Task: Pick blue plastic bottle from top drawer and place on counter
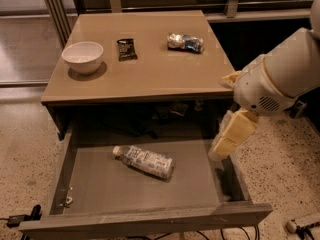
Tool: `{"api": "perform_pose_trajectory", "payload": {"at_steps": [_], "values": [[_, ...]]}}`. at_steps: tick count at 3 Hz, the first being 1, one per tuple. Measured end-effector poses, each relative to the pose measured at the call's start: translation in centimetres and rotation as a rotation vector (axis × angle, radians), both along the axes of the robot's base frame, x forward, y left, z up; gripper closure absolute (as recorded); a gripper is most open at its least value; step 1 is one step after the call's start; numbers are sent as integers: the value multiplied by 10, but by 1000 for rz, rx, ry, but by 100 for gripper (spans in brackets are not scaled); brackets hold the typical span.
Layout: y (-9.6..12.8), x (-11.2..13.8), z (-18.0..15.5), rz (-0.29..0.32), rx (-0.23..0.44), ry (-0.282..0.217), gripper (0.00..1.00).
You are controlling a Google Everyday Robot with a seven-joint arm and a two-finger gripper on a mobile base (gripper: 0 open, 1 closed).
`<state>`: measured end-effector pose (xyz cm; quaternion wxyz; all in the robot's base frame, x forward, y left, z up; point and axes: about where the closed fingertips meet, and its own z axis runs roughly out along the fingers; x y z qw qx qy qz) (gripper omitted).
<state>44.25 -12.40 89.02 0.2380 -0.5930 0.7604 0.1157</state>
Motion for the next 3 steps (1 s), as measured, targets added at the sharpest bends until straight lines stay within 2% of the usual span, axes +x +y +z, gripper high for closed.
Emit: {"api": "perform_pose_trajectory", "payload": {"at_steps": [1, 2, 3], "values": [[21, 8, -20, -107, 58, -33, 0], [27, 18, -26, -140, 20, -86, 0], [29, 17, -25, -135, 20, -91, 0]]}}
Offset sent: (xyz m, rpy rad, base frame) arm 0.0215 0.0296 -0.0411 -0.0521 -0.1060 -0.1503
